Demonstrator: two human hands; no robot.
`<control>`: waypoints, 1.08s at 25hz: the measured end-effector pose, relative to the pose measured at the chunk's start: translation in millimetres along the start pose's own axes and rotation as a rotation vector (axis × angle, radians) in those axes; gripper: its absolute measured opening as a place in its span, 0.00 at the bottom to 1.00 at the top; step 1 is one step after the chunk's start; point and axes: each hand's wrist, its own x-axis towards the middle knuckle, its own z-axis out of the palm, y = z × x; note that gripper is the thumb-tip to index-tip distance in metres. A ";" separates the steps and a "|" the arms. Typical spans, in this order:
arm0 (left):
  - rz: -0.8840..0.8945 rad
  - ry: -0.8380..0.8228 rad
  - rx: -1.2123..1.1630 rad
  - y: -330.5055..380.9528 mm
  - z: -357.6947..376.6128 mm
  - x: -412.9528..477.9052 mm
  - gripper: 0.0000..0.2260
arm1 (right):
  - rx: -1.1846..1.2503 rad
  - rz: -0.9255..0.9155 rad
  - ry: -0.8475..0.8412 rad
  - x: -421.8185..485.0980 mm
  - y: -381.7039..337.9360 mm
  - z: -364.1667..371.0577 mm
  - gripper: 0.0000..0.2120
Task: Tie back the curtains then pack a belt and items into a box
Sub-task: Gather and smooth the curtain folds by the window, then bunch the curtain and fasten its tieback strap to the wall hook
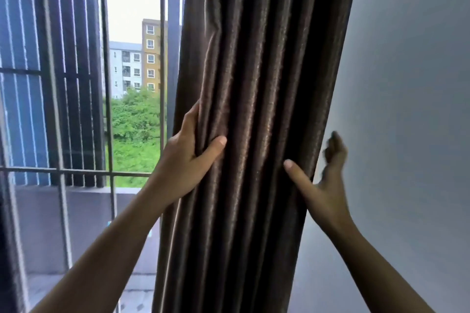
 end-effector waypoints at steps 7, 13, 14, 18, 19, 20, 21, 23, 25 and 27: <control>0.026 0.237 0.108 -7.0 -68.2 16.2 0.27 | -0.139 -0.553 -0.182 -2.7 -99.5 55.9 0.13; 0.175 0.329 0.297 -1.6 -74.0 39.3 0.24 | -0.146 -0.189 -0.525 -14.3 -107.5 100.0 0.24; 0.190 0.324 0.335 -7.0 -72.9 39.5 0.25 | -0.172 -0.143 -0.535 -14.4 -105.5 105.0 0.27; 0.178 0.179 0.393 -51.1 -53.6 13.5 0.26 | -0.297 -0.024 -0.614 -34.6 -77.0 114.8 0.36; 0.149 0.145 0.387 -63.2 -47.4 5.3 0.24 | -0.312 -0.008 -0.634 -43.9 -64.7 115.9 0.37; 0.111 0.113 0.374 -73.9 -41.3 -2.4 0.23 | -0.326 0.002 -0.651 -54.1 -53.5 116.5 0.38; 0.073 0.081 0.360 -82.5 -35.3 -9.7 0.21 | -0.342 0.009 -0.667 -65.6 -41.3 117.1 0.38; 0.023 0.012 0.353 -96.9 -21.4 -23.5 0.18 | -0.377 0.032 -0.695 -91.3 -15.5 116.5 0.37; -0.025 -0.065 0.335 -105.4 -7.0 -34.0 0.15 | -0.408 0.093 -0.741 -119.2 7.5 112.2 0.37; -0.056 -0.149 0.308 -110.1 8.0 -39.9 0.11 | -0.450 0.154 -0.808 -145.8 28.9 105.0 0.38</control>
